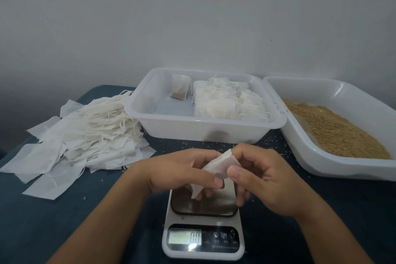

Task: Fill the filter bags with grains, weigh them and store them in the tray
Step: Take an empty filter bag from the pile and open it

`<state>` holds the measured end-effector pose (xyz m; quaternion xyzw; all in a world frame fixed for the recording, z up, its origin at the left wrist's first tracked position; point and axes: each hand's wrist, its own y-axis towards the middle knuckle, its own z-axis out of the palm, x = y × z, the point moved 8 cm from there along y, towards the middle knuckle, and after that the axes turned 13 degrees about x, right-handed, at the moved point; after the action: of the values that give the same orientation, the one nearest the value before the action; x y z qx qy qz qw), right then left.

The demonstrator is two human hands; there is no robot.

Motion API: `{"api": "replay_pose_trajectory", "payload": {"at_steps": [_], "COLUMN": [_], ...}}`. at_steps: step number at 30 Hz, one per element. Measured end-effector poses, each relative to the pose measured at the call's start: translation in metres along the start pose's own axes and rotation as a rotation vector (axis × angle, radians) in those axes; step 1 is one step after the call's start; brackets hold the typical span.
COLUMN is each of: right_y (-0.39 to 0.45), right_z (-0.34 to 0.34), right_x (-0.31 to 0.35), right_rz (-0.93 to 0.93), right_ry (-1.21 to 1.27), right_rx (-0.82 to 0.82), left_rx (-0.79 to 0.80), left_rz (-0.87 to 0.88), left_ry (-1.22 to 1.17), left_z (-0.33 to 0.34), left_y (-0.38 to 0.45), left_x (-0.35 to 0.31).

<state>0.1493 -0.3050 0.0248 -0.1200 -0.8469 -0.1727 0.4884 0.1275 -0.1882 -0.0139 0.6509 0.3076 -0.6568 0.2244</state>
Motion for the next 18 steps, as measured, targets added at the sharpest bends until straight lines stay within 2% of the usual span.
{"api": "replay_pose_trajectory", "payload": {"at_steps": [5, 7, 18], "right_y": [0.005, 0.005, 0.005], "right_z": [0.006, 0.007, 0.015], "right_x": [-0.004, -0.009, -0.013], "right_rz": [0.046, 0.080, 0.161], "right_ry": [-0.040, -0.044, -0.035], "right_rx": [0.064, 0.054, 0.085], "left_rx": [-0.001, -0.049, -0.011], "left_rz": [0.030, -0.002, 0.030], "left_ry": [0.072, 0.033, -0.026], "left_z": [-0.002, -0.006, 0.001], "left_y": [0.001, 0.000, 0.000], "left_x": [-0.006, -0.001, -0.005]}}
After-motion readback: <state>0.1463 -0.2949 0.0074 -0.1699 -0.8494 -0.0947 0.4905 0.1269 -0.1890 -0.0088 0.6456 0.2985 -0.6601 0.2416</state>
